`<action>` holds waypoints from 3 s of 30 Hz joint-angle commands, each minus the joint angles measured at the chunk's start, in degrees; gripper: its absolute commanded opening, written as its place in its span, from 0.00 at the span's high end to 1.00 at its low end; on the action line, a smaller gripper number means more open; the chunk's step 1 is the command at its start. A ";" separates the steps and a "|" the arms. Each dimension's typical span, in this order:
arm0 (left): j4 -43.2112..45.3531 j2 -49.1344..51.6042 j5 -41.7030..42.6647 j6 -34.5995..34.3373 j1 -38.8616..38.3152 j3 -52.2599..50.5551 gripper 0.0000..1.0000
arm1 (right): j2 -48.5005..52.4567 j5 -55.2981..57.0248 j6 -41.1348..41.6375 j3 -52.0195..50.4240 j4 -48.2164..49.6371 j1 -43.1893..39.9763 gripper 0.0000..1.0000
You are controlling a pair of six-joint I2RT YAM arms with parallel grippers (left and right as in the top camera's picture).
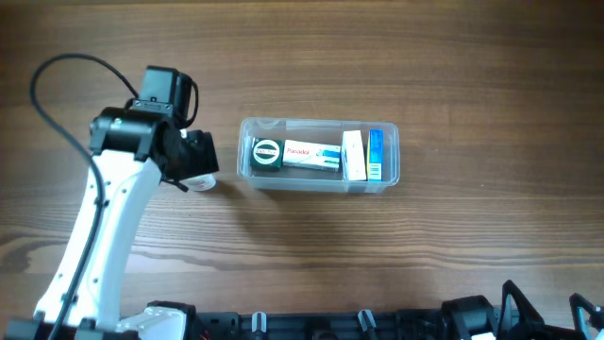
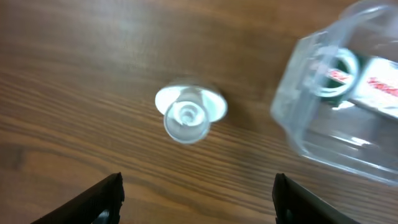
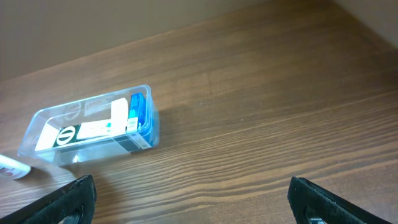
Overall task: Pack container
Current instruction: 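Grasp the white Calamol bottle with the left gripper, then lay the Calamol bottle into the container beside the boxes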
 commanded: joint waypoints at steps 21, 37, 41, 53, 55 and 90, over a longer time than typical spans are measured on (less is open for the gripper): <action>5.99 9.16 1.92 3.50 4.57 -2.75 0.92 | -0.68 -0.55 -0.94 0.11 0.11 -0.24 0.00; 1.88 -6.80 6.23 3.26 -13.55 16.26 0.96 | -0.68 -0.55 -0.94 0.11 0.11 -0.24 0.00; 8.22 -2.69 5.60 2.97 -23.28 16.26 0.96 | -0.68 -0.55 -0.96 0.11 0.11 -0.24 0.00; 14.95 22.58 3.69 -13.38 -33.70 16.26 0.96 | -0.68 -0.55 -0.94 0.11 0.11 -0.24 0.00; 15.39 23.39 3.65 -13.35 -33.70 16.26 0.96 | -0.68 -0.55 -0.94 0.11 0.11 -0.24 0.00; 9.27 30.88 5.22 -11.80 -32.98 21.86 0.89 | -0.68 -0.55 -0.92 0.11 0.11 -0.24 0.00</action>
